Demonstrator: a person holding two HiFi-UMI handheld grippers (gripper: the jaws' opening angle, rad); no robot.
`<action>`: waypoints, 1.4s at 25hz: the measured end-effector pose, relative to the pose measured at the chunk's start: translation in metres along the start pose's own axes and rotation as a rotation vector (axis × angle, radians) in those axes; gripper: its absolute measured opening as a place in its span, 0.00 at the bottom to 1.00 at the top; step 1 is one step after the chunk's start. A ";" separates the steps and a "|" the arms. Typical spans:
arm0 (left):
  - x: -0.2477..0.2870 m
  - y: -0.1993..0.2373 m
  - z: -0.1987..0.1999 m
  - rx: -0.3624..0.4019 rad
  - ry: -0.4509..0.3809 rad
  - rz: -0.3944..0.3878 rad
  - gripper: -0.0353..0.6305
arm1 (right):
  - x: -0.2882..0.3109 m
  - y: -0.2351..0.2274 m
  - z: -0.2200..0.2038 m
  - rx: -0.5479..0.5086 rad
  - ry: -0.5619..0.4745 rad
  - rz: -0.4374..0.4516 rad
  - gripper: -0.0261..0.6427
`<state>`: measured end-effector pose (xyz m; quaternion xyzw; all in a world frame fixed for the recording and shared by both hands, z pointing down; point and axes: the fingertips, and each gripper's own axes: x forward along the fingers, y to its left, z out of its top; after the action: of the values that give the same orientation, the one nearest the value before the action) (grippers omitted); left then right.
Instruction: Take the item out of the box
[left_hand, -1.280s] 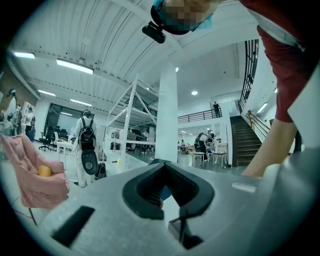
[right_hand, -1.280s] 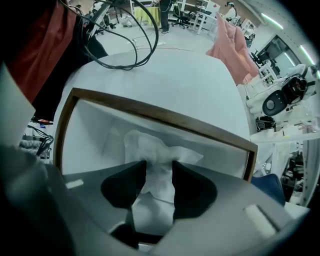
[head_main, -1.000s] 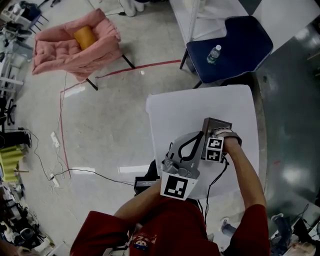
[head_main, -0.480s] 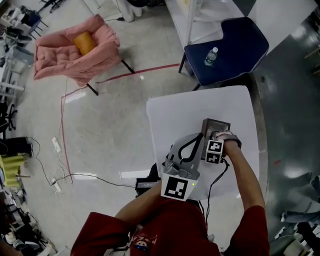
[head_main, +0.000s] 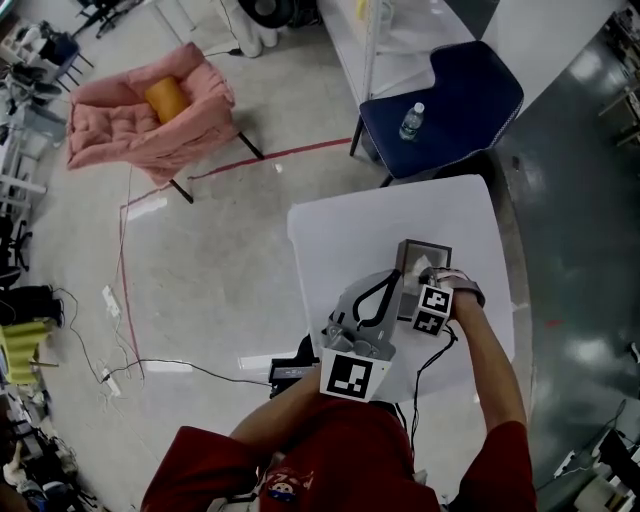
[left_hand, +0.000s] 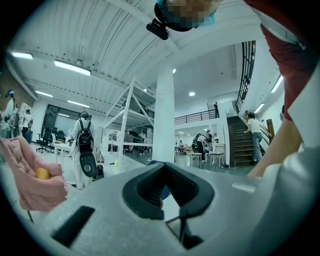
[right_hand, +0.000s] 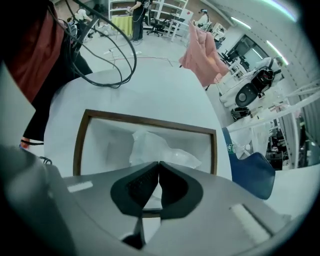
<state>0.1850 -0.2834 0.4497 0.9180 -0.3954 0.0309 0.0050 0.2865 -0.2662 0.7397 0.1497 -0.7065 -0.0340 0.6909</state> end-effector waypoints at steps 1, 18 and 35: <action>0.000 -0.002 0.001 0.005 -0.003 -0.004 0.06 | -0.003 -0.002 0.000 0.020 -0.012 -0.012 0.05; -0.008 -0.019 0.025 0.070 -0.046 -0.039 0.06 | -0.049 -0.004 -0.010 0.356 -0.152 -0.155 0.04; -0.009 -0.030 0.042 0.108 -0.113 -0.034 0.06 | -0.131 -0.010 0.003 0.780 -0.440 -0.392 0.04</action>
<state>0.2028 -0.2581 0.4081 0.9238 -0.3770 0.0004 -0.0663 0.2856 -0.2421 0.6109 0.5169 -0.7542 0.0730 0.3983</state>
